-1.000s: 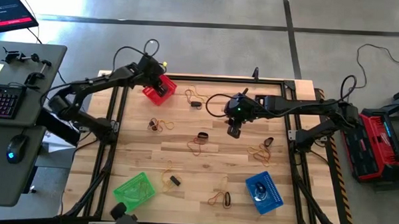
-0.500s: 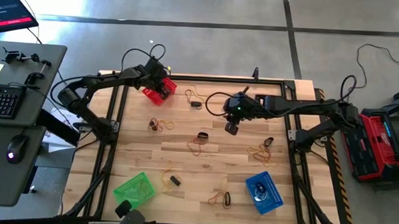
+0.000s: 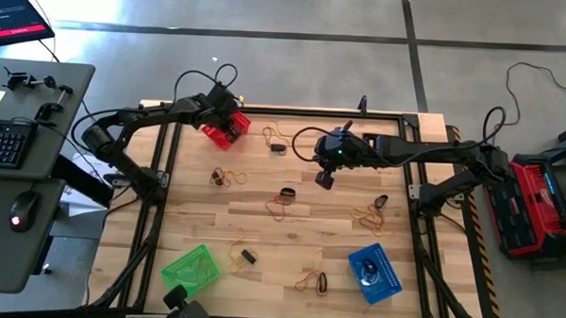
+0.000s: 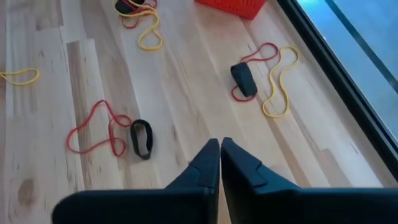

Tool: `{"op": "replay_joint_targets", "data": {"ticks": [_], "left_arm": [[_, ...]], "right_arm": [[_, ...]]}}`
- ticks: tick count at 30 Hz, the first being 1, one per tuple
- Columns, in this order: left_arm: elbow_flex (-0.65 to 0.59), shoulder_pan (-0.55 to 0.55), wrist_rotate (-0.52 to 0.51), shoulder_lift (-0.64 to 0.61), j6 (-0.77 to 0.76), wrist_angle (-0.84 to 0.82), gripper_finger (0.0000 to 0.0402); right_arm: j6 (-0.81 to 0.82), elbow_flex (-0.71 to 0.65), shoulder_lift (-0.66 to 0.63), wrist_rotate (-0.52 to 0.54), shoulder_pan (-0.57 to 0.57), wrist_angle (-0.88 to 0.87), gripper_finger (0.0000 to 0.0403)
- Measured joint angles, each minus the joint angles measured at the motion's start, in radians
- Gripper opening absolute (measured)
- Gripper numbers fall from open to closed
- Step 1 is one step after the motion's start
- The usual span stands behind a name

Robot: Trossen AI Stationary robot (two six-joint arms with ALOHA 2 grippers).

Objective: Sort rubber bands into baskets
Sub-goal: Put the black rubber band into the blue basket

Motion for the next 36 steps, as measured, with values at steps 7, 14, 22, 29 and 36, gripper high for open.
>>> {"op": "replay_joint_targets", "data": {"ticks": [7,14,22,29,36], "left_arm": [[0.0,-0.04,-0.063,-0.074,0.002,0.05,0.0041],[-0.039,-0.115,-0.048,-0.216,0.019,0.134,0.0035],[-0.227,-0.2,0.055,-0.415,0.036,0.343,0.0035],[-0.312,-0.264,0.06,-0.534,0.055,0.38,0.0035],[-0.342,-0.308,0.071,-0.58,0.055,0.372,0.0035]], "right_arm": [[-0.008,0.0,0.032,0.035,0.01,0.067,0.0001],[-0.044,0.0,0.129,0.049,0.027,0.15,0.0],[-0.069,0.0,0.145,0.133,0.06,0.202,0.0],[-0.106,-0.077,0.132,0.087,0.059,0.388,0.0],[-0.031,-0.352,0.098,-0.015,0.056,0.763,0.0]]}}
